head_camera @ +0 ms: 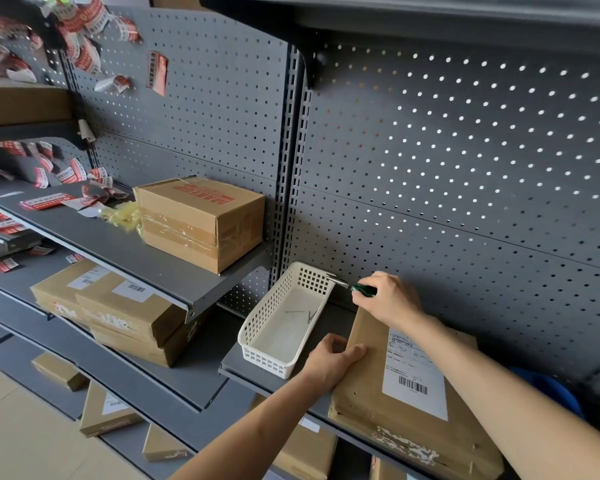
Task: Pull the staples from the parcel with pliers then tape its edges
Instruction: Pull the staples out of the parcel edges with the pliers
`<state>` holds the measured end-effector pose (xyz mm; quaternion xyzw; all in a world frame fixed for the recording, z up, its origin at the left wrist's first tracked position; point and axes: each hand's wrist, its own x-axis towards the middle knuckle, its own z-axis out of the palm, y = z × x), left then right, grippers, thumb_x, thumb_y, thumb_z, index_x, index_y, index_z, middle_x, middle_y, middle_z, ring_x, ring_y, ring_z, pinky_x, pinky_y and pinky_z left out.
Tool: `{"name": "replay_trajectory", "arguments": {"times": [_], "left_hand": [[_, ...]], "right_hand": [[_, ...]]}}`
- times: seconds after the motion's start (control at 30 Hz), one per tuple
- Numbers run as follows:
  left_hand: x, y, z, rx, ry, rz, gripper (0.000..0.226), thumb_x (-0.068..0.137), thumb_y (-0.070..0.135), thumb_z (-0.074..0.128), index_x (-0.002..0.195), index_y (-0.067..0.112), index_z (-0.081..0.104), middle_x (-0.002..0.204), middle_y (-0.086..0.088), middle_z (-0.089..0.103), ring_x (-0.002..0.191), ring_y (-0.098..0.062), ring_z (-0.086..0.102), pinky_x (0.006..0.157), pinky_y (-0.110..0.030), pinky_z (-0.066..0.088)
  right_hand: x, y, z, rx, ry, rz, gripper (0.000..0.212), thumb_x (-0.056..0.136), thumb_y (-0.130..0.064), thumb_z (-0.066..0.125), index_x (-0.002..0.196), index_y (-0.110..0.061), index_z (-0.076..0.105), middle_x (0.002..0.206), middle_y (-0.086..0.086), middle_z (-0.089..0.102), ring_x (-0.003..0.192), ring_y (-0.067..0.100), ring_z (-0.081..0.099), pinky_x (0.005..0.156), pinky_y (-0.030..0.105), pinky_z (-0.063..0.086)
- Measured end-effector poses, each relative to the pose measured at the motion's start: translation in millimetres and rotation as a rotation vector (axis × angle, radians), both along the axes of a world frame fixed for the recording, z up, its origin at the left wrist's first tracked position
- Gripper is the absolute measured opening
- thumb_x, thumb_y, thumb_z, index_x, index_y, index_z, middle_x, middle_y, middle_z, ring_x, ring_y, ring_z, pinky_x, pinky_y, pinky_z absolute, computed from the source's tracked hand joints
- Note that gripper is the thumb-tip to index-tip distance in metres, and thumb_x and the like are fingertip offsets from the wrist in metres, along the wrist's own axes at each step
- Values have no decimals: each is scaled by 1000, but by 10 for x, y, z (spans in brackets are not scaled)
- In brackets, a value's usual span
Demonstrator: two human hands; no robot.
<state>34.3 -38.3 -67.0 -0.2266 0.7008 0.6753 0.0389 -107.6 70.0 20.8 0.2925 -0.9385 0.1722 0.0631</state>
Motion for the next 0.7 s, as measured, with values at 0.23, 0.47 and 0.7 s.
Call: {"name": "replay_trajectory", "arguments": {"times": [0.23,0.47,0.7], "left_hand": [[-30,6,-3,-39,-2,-21,56,76,62,77,116,27,57,112,3,69,97,-15,71,86,-35,61],[-71,42,72,-194,-34,-51,57,84,58,71,125,23,52,115,2,66,100,-16,67,90,-37,58],[-155,80,164,-217,-95,-64,58,87,51,68,132,20,47,116,-4,65,102,-22,67,96,-45,57]], "right_hand": [[43,283,-26,-47,-12,-12,36,92,-51,64,114,-27,78,106,-9,68,92,17,65,78,35,57],[144,635,-12,-88,-24,-51,53,89,-60,56,124,-25,74,112,-12,65,95,14,64,79,38,59],[309,1042,45,-75,-7,-135,50,91,-61,54,126,-31,72,114,-17,62,94,11,62,73,30,50]]}}
